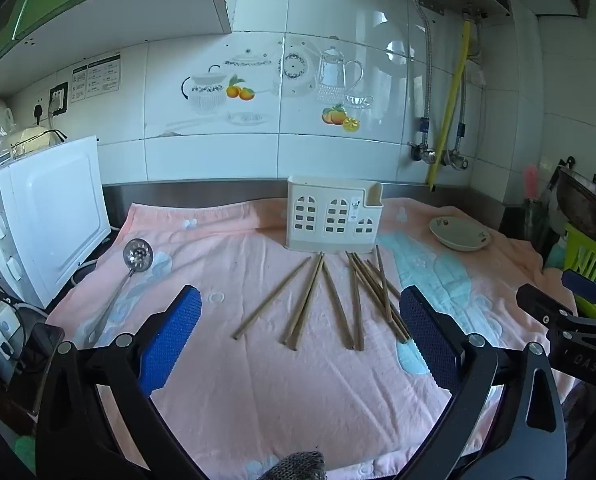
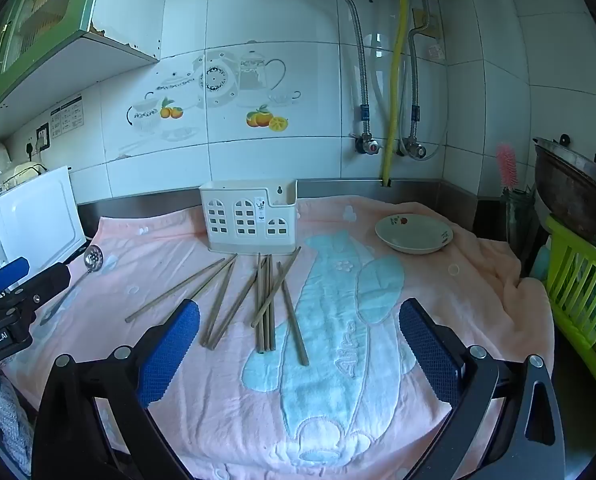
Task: Organize utensils
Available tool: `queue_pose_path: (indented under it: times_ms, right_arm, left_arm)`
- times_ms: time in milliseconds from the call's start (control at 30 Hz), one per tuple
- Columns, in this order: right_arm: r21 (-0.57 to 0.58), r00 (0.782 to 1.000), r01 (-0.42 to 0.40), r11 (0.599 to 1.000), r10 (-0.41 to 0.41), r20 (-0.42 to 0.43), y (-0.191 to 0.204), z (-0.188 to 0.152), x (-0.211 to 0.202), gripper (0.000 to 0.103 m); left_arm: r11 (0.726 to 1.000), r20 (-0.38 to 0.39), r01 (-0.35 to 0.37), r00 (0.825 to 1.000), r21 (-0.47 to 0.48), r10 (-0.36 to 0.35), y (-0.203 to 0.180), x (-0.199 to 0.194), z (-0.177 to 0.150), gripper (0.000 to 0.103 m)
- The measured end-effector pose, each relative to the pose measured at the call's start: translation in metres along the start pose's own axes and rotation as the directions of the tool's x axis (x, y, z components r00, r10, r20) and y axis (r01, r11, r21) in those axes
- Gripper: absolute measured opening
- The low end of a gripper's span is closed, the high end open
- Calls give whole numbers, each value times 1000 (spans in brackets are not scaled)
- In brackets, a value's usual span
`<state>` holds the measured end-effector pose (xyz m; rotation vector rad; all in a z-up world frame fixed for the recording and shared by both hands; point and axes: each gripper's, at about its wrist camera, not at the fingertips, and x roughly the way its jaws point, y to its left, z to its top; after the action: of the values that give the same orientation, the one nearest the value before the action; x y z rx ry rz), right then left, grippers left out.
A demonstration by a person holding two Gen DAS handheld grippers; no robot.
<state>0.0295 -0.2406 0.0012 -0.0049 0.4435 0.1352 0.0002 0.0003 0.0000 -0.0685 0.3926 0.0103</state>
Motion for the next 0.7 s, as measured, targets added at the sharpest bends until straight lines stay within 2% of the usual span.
queue_pose_path:
  times_ms: [433, 700]
  right_arm:
    - [-6, 1000, 7, 1000, -7, -2, 3, -1, -3, 97]
    - [-6, 1000, 9, 1000, -9, 2, 1, 0, -5, 97]
  left_arm:
    - [1000, -1, -5, 1000, 1, 5, 1, -7, -11, 98]
    - [1000, -24, -8, 1000, -2, 8, 1, 1, -5, 98]
